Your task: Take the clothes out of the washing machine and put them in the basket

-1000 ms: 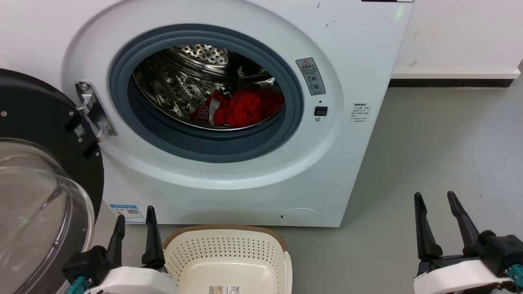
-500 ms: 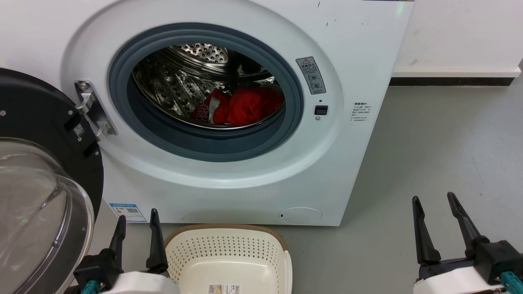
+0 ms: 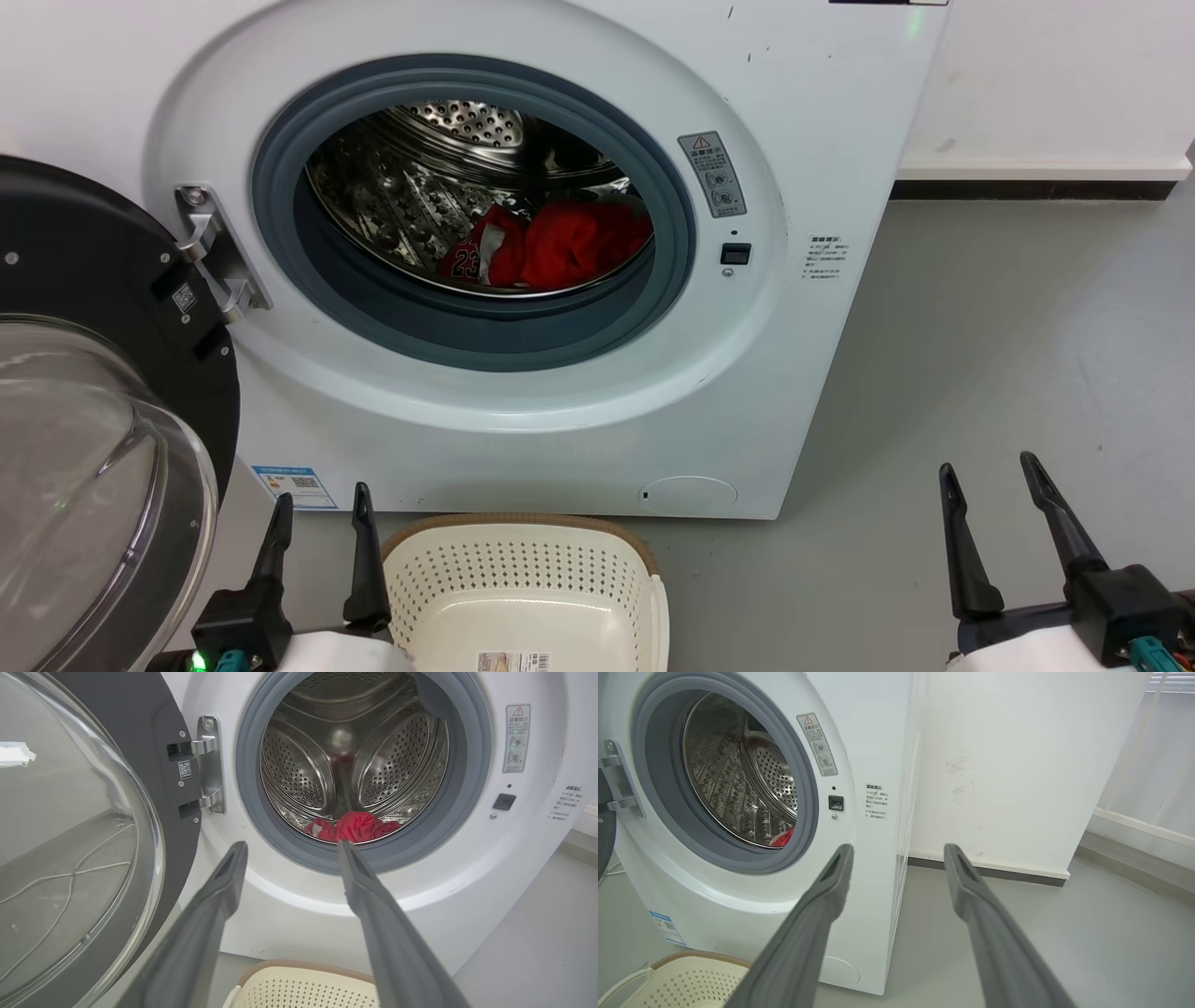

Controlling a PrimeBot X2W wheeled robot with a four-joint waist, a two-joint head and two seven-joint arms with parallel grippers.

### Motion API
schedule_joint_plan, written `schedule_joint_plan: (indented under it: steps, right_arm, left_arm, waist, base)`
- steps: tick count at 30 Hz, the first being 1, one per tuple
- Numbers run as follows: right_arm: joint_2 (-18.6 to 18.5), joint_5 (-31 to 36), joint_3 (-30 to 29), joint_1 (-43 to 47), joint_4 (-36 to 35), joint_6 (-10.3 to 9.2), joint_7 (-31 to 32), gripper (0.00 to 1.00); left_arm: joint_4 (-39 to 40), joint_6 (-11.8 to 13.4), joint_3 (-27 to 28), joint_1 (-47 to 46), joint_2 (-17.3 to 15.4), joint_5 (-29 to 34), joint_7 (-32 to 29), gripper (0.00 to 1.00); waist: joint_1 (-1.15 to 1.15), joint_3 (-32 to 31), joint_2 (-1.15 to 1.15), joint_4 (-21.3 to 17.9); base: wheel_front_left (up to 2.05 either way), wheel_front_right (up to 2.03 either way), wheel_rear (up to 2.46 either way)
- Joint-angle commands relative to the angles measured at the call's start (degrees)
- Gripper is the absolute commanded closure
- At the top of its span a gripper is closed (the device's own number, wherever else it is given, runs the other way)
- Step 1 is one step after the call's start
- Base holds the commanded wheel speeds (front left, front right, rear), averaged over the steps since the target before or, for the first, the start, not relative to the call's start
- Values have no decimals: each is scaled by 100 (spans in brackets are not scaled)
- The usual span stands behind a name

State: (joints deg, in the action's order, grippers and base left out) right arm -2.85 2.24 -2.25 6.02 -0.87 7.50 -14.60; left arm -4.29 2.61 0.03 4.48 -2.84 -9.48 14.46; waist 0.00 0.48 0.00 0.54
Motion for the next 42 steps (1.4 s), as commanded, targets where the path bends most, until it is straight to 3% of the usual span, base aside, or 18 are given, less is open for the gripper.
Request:
schedule_joint_plan:
  steps: [1,31,37,42]
  right_arm:
    - [-4,76,0,77,32,-2,-47,0]
    - [-4,-147,-11,39,240,-3,-62,0]
    - [-4,-149,16,-62,195,-2,-62,0]
    - [-3,-168,43,-210,120,-3,-62,0]
  left_arm:
    - [-3,39,-24,74,-7,139,55,0]
    - [-120,45,-54,11,-6,220,76,0]
    - [-445,-63,-29,-380,-6,241,76,0]
    - [-993,-399,27,-1072,-34,257,76,0]
  waist:
    - [0,-6,0,3]
    - [0,21,0,-5]
    - [0,131,0,-51]
    - [0,413,0,-130]
  base:
    - [0,0,0]
    - [0,0,0]
    - [0,0,0]
    - [0,0,0]
